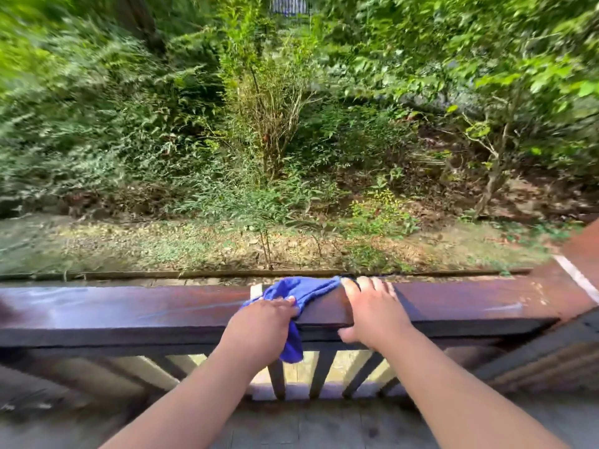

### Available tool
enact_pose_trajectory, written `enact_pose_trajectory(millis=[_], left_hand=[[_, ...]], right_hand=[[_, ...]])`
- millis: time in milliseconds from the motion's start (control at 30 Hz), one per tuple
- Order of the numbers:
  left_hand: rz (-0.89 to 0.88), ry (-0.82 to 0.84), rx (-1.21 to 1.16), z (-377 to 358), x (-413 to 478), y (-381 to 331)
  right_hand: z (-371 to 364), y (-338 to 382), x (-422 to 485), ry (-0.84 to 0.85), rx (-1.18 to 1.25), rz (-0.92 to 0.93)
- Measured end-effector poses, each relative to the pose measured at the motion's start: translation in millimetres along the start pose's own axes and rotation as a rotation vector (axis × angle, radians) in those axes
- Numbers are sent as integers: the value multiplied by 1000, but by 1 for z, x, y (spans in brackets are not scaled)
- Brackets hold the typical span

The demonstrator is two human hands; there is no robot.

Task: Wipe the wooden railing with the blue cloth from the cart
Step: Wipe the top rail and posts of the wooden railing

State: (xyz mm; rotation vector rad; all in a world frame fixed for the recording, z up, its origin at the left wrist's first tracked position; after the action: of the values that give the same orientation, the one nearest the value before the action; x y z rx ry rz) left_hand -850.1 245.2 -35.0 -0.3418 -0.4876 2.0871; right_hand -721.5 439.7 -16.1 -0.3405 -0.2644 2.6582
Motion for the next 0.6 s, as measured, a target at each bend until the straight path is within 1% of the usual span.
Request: enact_pose_trajectory(millis=[233,333,433,600], left_hand=[[120,-74,-15,38,-41,77],[171,-109,18,62,-64,115],[258,-156,18,83,-83,145],[326,-166,-21,87,-88,143]], right_hand=[[11,2,1,42,-35,-23],[14,5,1,56,-34,-23],[16,6,2,78,-23,-38],[9,5,2,82,-12,-59]])
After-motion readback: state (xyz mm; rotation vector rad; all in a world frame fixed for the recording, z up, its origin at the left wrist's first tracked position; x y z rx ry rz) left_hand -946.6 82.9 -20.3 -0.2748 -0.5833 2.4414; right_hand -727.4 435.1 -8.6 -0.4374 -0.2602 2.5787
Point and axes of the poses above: each hand's wrist, its own x-axis towards the middle knuckle, its own z-axis out of the back of the hand, y = z × x, the point moved 2 cm from there along x, towards the middle knuckle, and after that the axes turned 14 degrees about -x, right-handed, at the moved point
